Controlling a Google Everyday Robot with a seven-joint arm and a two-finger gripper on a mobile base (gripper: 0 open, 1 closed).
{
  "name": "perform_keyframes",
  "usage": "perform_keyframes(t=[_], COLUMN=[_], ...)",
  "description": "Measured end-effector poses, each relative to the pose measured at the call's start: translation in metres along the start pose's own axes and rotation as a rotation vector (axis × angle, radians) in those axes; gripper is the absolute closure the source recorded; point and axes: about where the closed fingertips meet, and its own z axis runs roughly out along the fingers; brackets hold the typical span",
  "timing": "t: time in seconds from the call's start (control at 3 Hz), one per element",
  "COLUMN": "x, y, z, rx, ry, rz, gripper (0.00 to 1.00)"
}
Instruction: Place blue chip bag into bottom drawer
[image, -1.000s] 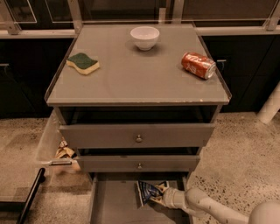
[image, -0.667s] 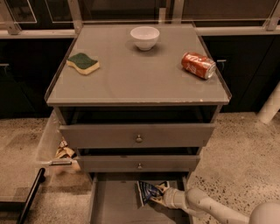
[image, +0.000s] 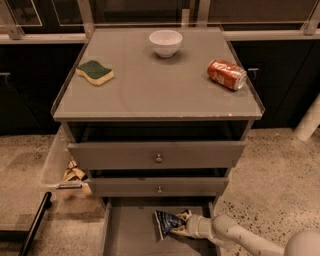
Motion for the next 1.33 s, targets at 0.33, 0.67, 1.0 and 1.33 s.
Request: perform_keyframes(t=[0.33,0.67,1.0,1.33], x=[0.0,-0.013,-0.04,-0.055], y=[0.0,0.007,0.019,0.03], z=[0.0,-0.014,-0.06,-0.104], rx=[0.0,-0.005,0.006,0.026], ry=[0.0,-0.006,-0.022,-0.01], rz=[0.0,-0.035,-0.108,-0.166], gripper=[0.12,0.0,0.0,0.0])
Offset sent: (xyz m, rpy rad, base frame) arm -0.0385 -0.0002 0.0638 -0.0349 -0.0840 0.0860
